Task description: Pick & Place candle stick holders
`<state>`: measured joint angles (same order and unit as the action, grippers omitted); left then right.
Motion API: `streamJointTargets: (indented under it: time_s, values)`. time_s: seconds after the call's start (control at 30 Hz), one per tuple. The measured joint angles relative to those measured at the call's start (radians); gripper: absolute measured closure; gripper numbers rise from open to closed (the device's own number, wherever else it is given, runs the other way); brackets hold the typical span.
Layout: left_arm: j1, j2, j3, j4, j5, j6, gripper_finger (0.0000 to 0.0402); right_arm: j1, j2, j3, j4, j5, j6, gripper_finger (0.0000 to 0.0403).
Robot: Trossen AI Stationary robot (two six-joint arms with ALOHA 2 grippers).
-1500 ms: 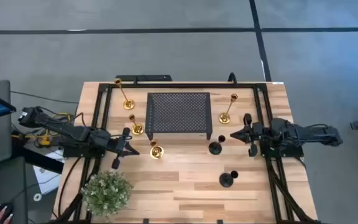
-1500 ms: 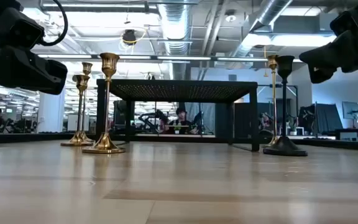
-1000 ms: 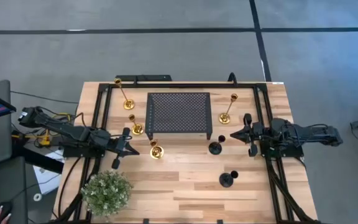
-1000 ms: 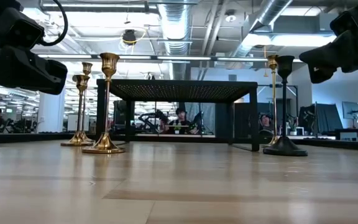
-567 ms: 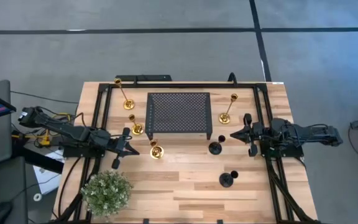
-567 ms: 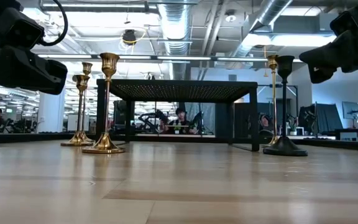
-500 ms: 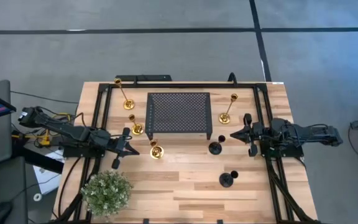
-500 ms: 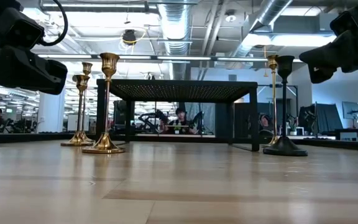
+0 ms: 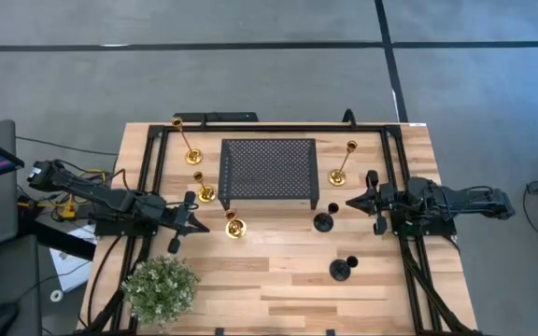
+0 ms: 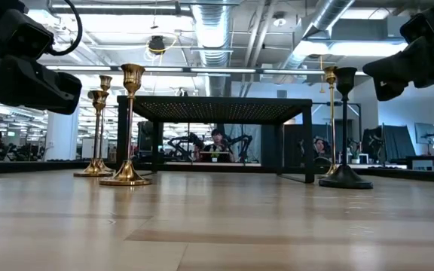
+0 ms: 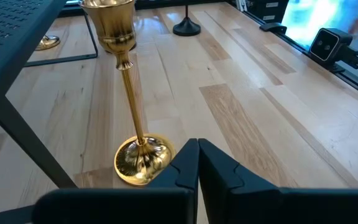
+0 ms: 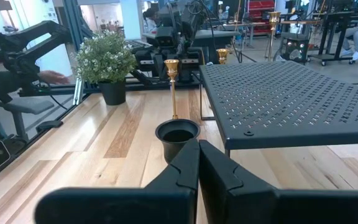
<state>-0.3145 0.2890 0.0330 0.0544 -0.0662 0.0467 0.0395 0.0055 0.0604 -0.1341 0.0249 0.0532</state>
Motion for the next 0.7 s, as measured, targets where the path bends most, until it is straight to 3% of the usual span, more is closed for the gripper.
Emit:
streamJointTargets:
  time_s: [0.7]
  values:
    - [0.0,0.0,0.0,0.016,0.0,0.0,0.0394,0.0,0.0,0.0,0.0,0.0,0.0,0.0403]
